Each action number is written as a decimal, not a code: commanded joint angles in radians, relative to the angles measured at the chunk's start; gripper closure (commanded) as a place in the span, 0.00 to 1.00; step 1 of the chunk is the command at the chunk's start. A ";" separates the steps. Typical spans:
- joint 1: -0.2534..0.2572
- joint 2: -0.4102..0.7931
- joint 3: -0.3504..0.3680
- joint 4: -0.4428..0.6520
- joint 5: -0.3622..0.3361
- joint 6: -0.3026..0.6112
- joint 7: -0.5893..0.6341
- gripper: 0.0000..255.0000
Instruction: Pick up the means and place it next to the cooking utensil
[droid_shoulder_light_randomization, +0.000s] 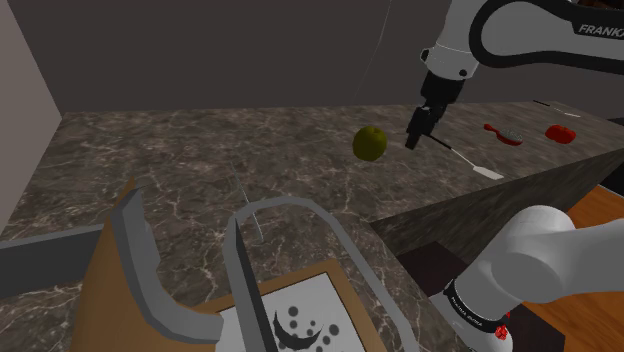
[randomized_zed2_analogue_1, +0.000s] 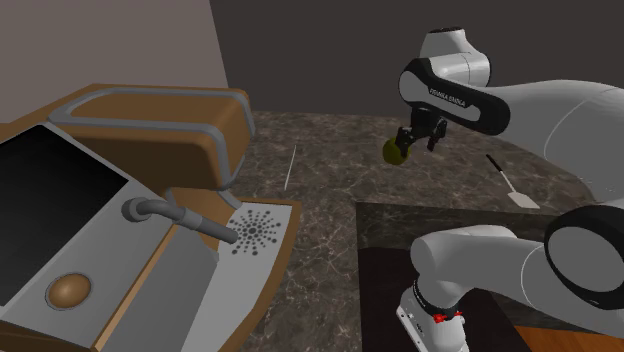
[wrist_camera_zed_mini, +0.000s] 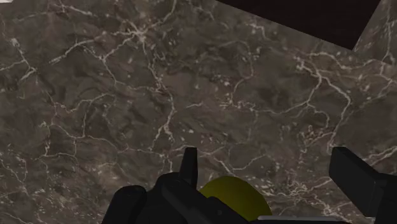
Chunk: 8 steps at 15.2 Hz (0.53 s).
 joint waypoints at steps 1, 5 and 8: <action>0.000 0.000 0.000 0.000 0.000 0.000 0.000 0.00; 0.024 0.043 0.088 0.006 0.074 0.025 0.130 0.00; 0.038 0.091 0.154 0.026 0.125 0.049 0.226 0.00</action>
